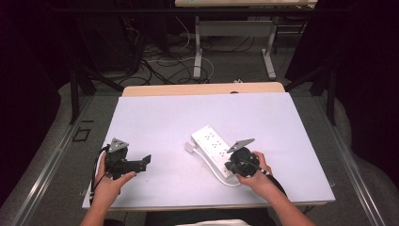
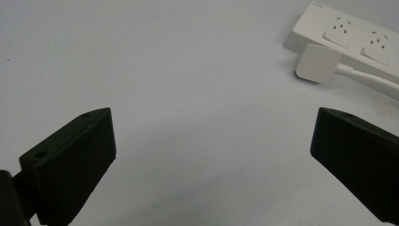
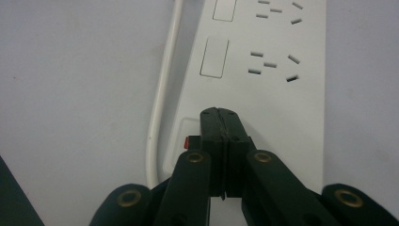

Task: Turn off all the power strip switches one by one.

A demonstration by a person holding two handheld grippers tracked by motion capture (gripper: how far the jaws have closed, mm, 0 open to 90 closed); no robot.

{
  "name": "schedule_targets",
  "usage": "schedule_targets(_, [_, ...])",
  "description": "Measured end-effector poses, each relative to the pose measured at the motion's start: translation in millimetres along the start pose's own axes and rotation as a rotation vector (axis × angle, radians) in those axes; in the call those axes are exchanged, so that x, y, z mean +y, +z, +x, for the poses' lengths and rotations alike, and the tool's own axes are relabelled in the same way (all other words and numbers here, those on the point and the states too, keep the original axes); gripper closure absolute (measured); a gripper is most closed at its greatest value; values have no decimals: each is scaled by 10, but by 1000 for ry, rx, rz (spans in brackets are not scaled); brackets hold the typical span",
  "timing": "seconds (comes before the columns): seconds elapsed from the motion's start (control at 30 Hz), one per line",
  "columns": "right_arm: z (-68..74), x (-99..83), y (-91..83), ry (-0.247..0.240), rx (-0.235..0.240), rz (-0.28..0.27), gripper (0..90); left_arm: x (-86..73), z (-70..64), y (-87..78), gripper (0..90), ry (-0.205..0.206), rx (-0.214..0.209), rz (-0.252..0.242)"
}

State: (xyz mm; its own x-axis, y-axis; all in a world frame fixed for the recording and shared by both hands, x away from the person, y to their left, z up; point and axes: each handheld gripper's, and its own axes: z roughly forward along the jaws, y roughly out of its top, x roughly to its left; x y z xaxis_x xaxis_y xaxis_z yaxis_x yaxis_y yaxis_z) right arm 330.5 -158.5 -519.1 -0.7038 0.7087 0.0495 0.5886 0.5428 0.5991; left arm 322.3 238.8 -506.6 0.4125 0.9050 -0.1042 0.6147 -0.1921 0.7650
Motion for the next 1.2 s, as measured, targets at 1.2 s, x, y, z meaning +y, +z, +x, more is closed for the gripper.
schedule_targets(1.2, [7, 18, 13, -18, 26, -3, 900, -7, 12, 10, 6, -10, 5, 5])
